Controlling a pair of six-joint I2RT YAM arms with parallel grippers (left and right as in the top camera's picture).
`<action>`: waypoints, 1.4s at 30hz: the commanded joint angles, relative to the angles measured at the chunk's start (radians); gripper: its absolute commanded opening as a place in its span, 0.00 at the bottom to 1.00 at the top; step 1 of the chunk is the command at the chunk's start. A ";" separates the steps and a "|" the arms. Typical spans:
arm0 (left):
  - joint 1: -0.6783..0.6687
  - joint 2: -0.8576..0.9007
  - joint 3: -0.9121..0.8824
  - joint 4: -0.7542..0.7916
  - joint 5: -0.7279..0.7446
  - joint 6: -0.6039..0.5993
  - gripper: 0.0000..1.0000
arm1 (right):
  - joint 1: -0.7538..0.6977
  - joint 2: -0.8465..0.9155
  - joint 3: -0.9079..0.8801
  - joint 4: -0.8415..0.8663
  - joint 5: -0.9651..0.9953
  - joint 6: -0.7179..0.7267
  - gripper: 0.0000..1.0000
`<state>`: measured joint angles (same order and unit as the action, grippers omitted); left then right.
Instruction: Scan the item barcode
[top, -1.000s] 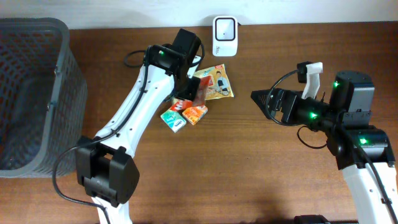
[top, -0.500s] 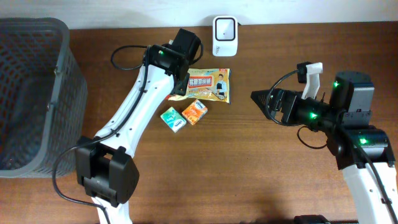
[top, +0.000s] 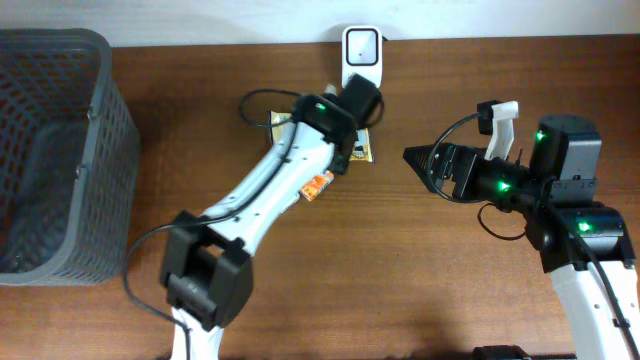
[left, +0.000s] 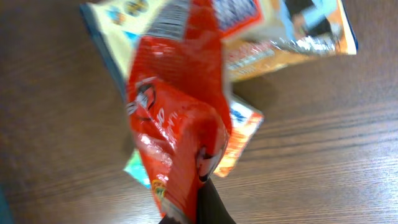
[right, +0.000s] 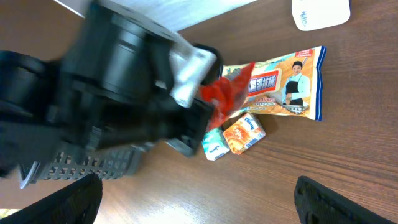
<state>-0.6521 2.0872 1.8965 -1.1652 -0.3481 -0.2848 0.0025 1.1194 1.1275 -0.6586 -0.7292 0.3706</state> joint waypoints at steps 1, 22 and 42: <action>-0.050 0.056 0.013 -0.002 0.016 -0.018 0.00 | -0.003 -0.002 0.004 -0.001 0.004 0.001 0.98; 0.087 -0.051 0.259 -0.197 0.210 -0.018 0.84 | -0.004 -0.002 0.004 -0.003 0.009 0.001 0.98; 0.118 -0.040 -0.214 0.171 0.239 -0.018 0.00 | -0.003 -0.001 0.004 -0.004 0.028 0.001 0.98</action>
<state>-0.5407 2.0518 1.6924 -1.0042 -0.0364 -0.3035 0.0025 1.1194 1.1275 -0.6655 -0.7105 0.3706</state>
